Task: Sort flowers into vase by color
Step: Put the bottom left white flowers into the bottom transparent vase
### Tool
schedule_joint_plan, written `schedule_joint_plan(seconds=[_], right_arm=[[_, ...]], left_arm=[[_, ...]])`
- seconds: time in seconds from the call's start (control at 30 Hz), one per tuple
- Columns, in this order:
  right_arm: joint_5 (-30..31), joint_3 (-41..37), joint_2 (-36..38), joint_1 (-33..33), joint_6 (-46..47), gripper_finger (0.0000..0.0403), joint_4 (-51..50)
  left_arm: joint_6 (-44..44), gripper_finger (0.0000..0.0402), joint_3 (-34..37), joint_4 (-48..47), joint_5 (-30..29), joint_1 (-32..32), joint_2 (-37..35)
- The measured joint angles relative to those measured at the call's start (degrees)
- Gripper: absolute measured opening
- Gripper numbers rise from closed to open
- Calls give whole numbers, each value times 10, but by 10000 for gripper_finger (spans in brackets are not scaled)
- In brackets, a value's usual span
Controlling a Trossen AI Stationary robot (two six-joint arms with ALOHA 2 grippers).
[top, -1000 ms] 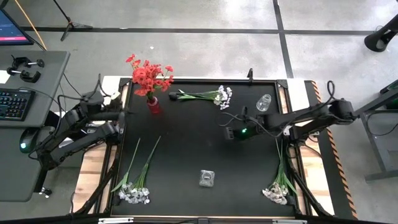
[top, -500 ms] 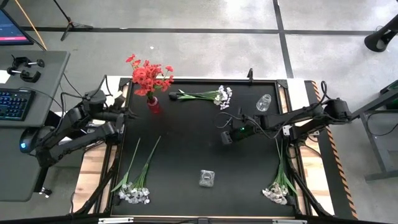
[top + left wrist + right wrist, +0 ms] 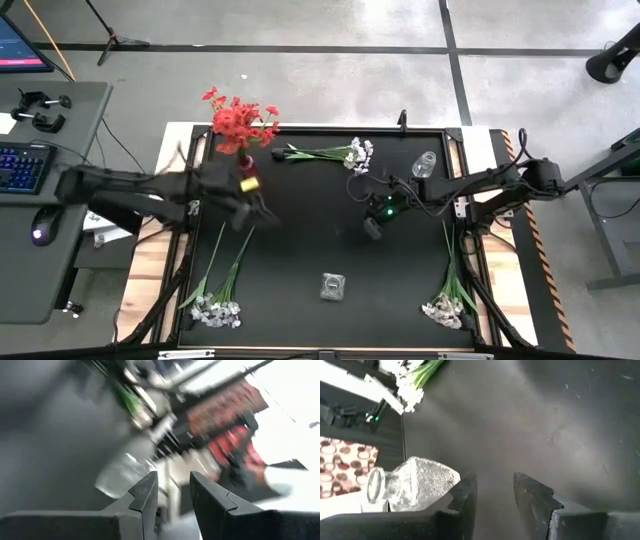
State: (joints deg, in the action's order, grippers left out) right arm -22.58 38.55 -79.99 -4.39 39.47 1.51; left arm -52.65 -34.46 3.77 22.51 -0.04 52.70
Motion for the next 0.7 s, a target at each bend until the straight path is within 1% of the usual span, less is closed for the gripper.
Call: schedule_joint_plan(seconds=[0.07, 0.17, 0.23, 0.3, 0.37, 0.47, 0.53, 0.6, 0.7], right_arm=[[-8, 0, 0, -8, -21, 117, 0], [-11, 0, 0, -19, -50, 117, -3], [-10, 0, 0, -27, -70, 117, -3], [-10, 0, 0, -35, -95, 117, -3], [-10, 0, 0, -42, -118, 117, -4], [-10, 0, 0, -51, -140, 117, -3], [-10, 0, 0, -54, -139, 117, -2], [-10, 0, 0, -54, -123, 117, 0], [-10, 0, 0, -50, -95, 117, 1]], left_arm=[[-32, 103, 0, 33, 8, -49, 40], [-111, 103, 0, 33, 34, -116, 75], [-172, 103, 0, 15, 48, -162, 85], [-238, 103, 0, -26, 61, -204, 88], [-280, 103, 0, -69, 61, -241, 88], [-287, 103, 0, -130, 61, -278, 85], [-274, 103, 0, -165, 60, -288, 85], [-239, 99, 0, -194, 60, -294, 85], [-150, 89, 0, -259, 63, -297, 85]])
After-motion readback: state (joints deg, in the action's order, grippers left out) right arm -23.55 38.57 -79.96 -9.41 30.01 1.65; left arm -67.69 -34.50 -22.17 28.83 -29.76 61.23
